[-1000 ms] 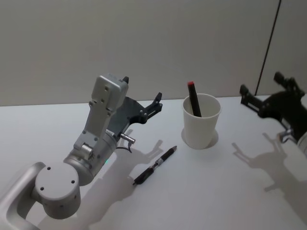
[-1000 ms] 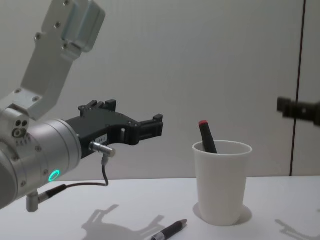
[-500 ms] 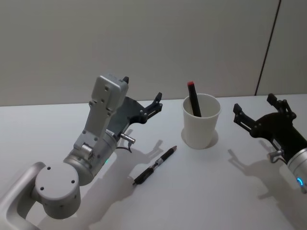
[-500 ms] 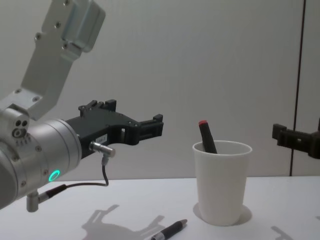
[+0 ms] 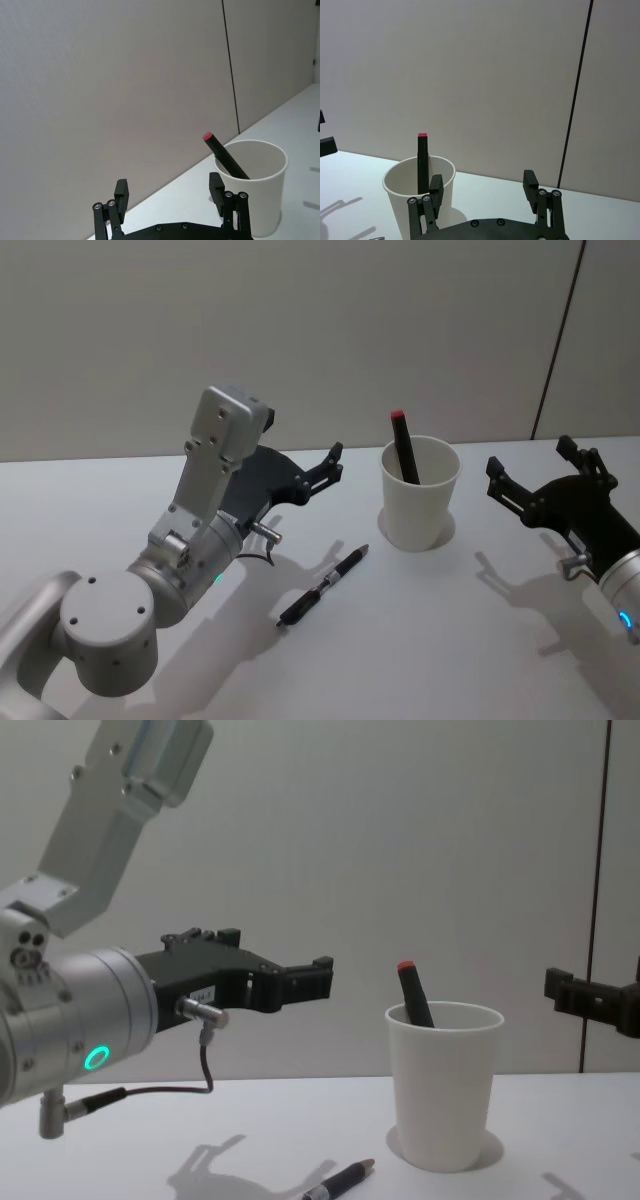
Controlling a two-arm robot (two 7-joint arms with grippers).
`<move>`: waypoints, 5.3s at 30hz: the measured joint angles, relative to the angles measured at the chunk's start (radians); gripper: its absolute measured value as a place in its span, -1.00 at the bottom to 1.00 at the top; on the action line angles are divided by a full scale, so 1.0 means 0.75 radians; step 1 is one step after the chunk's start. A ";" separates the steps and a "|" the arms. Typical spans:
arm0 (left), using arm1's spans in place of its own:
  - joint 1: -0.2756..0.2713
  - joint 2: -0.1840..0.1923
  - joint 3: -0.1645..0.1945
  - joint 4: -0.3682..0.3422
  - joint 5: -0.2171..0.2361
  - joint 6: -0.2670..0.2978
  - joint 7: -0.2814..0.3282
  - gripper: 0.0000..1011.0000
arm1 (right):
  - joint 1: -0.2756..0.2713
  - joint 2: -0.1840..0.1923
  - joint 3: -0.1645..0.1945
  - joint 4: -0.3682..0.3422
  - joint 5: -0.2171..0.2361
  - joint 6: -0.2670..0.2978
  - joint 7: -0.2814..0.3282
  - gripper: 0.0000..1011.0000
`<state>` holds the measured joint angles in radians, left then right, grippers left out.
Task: Place the pen into the pen holder.
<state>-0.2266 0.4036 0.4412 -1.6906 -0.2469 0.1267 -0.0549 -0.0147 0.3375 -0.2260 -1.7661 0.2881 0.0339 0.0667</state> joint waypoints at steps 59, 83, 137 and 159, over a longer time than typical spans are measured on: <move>0.238 0.174 -0.009 -0.214 -0.294 0.354 -0.136 0.98 | 0.000 0.000 0.000 -0.001 -0.001 0.000 0.000 0.98; 0.265 0.158 -0.006 -0.115 -0.311 0.290 -0.111 0.98 | 0.000 0.000 0.000 -0.001 -0.001 0.000 0.000 0.98; 0.277 0.152 0.004 -0.087 -0.186 0.288 -0.152 0.52 | 0.000 0.000 0.000 -0.001 -0.001 0.000 0.000 0.98; 0.279 0.152 0.002 -0.086 -0.181 0.283 -0.145 -0.66 | 0.000 0.000 0.000 -0.001 -0.001 0.000 0.000 0.98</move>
<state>-0.0174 0.5174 0.4429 -1.7549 -0.3828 0.3390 -0.1636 -0.0146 0.3375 -0.2258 -1.7667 0.2874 0.0341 0.0668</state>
